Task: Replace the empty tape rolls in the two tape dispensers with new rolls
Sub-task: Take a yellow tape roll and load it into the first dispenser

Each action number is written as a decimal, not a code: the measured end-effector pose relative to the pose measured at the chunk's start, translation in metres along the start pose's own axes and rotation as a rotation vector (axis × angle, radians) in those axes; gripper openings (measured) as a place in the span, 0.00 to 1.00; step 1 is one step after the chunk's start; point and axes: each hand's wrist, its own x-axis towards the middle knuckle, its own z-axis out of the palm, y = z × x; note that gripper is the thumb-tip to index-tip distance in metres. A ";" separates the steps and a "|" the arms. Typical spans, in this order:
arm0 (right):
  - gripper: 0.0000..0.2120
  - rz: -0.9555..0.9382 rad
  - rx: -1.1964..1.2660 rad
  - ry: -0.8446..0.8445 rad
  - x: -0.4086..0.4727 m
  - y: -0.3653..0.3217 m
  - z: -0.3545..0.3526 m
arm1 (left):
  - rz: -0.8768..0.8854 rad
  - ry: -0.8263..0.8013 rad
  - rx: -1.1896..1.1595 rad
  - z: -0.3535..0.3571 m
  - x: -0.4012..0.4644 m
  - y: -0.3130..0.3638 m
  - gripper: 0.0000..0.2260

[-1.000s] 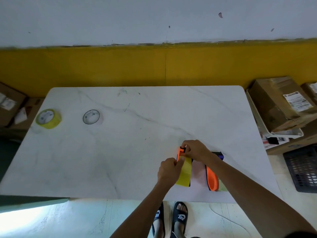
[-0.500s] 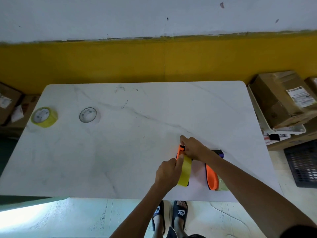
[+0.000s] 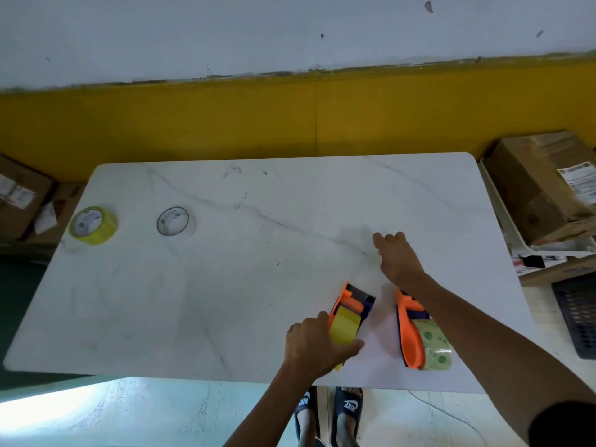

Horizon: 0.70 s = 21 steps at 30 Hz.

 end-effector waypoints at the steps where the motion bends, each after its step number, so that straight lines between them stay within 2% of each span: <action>1: 0.21 0.014 -0.008 0.007 0.003 0.004 0.001 | -0.008 -0.006 -0.005 -0.001 0.000 -0.004 0.34; 7: 0.18 0.074 -0.024 0.046 0.013 0.010 0.005 | -0.024 -0.073 -0.017 -0.005 -0.003 -0.004 0.31; 10: 0.15 0.090 0.024 0.060 0.012 0.008 0.010 | -0.034 -0.107 -0.034 -0.007 -0.003 -0.003 0.24; 15: 0.13 0.115 0.073 0.038 0.009 0.007 0.017 | -0.041 -0.071 -0.183 -0.009 -0.014 -0.011 0.19; 18: 0.10 0.087 0.277 -0.032 0.005 -0.001 0.020 | -0.061 -0.035 -0.286 -0.010 -0.022 -0.029 0.19; 21: 0.09 0.130 0.656 -0.147 -0.001 -0.019 0.012 | -0.038 0.040 -0.344 -0.021 -0.028 -0.044 0.20</action>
